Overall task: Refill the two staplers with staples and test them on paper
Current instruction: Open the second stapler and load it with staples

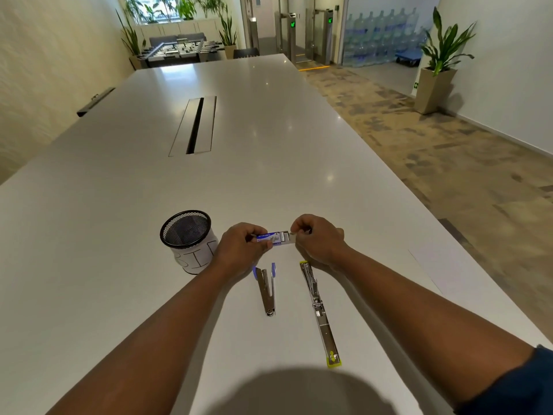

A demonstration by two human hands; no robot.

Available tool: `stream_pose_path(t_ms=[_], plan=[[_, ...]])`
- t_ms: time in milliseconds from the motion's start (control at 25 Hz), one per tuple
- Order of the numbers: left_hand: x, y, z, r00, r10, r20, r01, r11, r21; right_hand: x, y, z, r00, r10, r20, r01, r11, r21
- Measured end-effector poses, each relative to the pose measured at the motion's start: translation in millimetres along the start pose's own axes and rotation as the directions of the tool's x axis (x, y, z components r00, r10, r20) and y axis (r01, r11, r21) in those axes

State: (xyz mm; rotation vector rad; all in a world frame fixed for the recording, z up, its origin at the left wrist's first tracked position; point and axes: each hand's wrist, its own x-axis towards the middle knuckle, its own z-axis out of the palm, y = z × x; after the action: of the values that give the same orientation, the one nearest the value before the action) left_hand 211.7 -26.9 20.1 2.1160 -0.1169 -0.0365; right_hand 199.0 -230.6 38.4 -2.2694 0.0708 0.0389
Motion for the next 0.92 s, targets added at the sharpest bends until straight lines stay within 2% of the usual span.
stream_pose_path(t_ms=[280, 480, 600, 720, 920], plan=[[1.2, -2.8, 1.1, 1.000, 0.012, -0.017, -0.012, 1.000, 0.005, 10.4, -4.4, 7.1, 0.996, 0.079, -0.034, -0.082, 0.991, -0.106], [2.2, -3.1, 2.8, 1.000, 0.015, -0.027, -0.014, 1.000, 0.020, 13.0, -10.3, 11.3, 0.987, 0.136, -0.087, -0.143, 0.987, -0.075], [1.9, -2.6, 2.8, 0.999, 0.015, -0.029, -0.014, 1.000, 0.026, 7.3, -4.9, 3.4, 0.997, 0.076, -0.009, -0.076, 0.997, -0.004], [1.3, -1.4, 1.8, 0.999, 0.019, -0.030, -0.018, 1.000, 0.024, -2.3, -1.5, -2.3, 0.996, 0.000, 0.088, 0.005, 0.999, -0.049], [-1.2, 1.0, 0.9, 0.999, 0.031, -0.032, -0.030, 0.999, 0.044, 0.7, -2.4, -2.6, 0.999, 0.031, -0.006, -0.031, 0.998, 0.054]])
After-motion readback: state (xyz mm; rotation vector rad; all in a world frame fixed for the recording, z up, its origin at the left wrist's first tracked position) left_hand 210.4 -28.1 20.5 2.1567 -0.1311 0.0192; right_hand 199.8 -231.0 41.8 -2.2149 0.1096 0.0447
